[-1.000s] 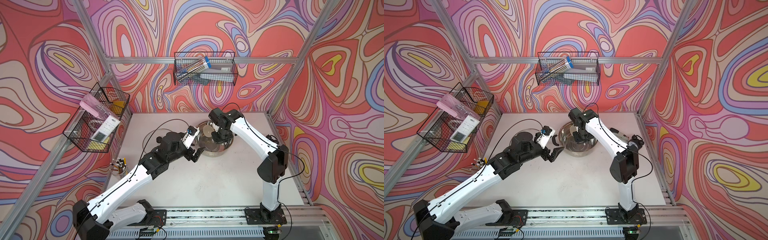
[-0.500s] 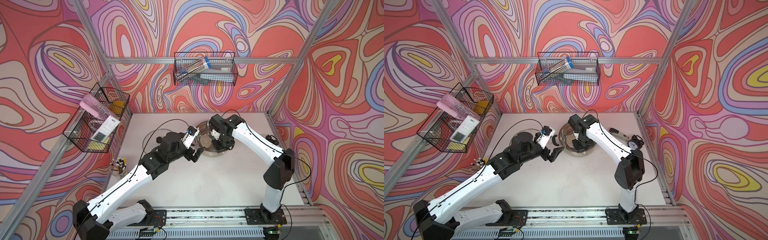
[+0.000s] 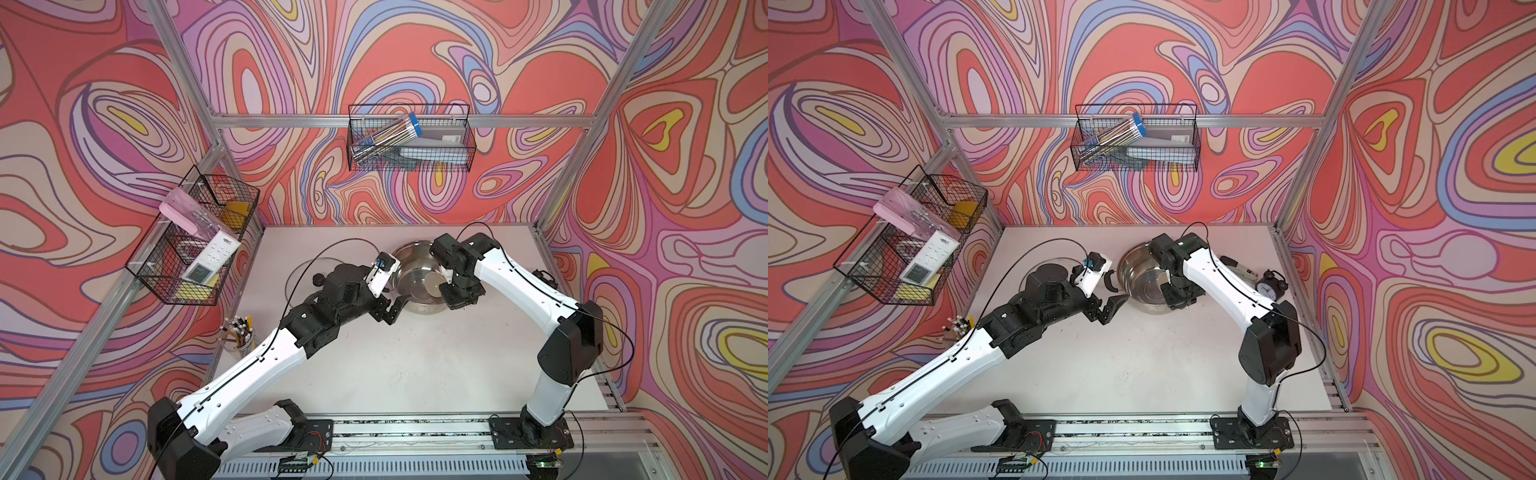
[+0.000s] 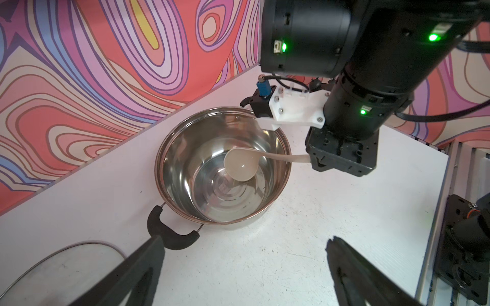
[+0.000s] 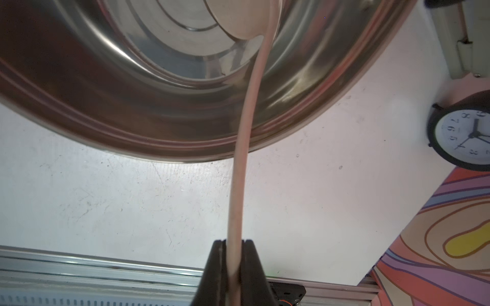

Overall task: Stir the soup with a spoon
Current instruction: Stir the soup in the pan with a stick.

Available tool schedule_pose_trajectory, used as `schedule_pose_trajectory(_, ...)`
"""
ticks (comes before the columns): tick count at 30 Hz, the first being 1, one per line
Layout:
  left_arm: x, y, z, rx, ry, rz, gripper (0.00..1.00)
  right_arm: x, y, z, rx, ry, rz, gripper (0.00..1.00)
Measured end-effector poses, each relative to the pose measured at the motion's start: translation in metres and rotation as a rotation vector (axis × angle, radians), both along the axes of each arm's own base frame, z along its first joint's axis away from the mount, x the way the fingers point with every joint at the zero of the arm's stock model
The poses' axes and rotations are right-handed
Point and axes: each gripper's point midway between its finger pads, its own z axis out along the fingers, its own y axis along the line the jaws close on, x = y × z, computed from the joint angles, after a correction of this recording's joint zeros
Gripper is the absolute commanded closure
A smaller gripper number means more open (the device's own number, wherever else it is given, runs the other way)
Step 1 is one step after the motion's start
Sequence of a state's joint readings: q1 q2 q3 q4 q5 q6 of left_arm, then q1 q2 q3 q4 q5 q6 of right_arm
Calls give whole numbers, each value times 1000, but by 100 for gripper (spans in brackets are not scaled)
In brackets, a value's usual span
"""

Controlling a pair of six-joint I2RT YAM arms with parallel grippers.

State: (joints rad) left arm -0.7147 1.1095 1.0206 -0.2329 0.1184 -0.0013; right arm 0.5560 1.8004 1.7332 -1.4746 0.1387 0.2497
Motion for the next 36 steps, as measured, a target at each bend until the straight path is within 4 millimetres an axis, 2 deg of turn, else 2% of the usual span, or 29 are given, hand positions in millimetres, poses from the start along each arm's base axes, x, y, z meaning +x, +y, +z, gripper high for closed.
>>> schedule_pose_trajectory(3, 1, 1, 0, 1, -1, 4, 1, 15, -4, 4, -11, -32, -20, 100)
schedule_pose_trajectory(8, 2, 1, -1, 6, -1, 11, 1, 42, 1, 2, -21, -66, -21, 100)
schedule_pose_trajectory(15, 4, 0, -5, 15, 7, 15, 1, 71, 24, -2, 23, -81, 7, 100)
schedule_pose_trajectory(19, 5, 0, -6, 17, 9, 16, 1, 76, 40, 4, 83, -84, 31, 100)
schedule_pose_trajectory(24, 6, -2, -4, 10, 10, 18, 1, 65, 60, 3, 144, -49, 80, 100)
schedule_pose_trajectory(29, 5, -3, -3, 7, 12, 14, 1, 38, 75, -7, 177, 21, 126, 100)
schedule_pose_trajectory(32, 3, -5, -3, 4, 15, 12, 1, 21, 74, -7, 188, 48, 136, 100)
schedule_pose_trajectory(36, 4, -5, -5, 5, 20, 14, 1, 4, 61, 3, 191, 41, 130, 100)
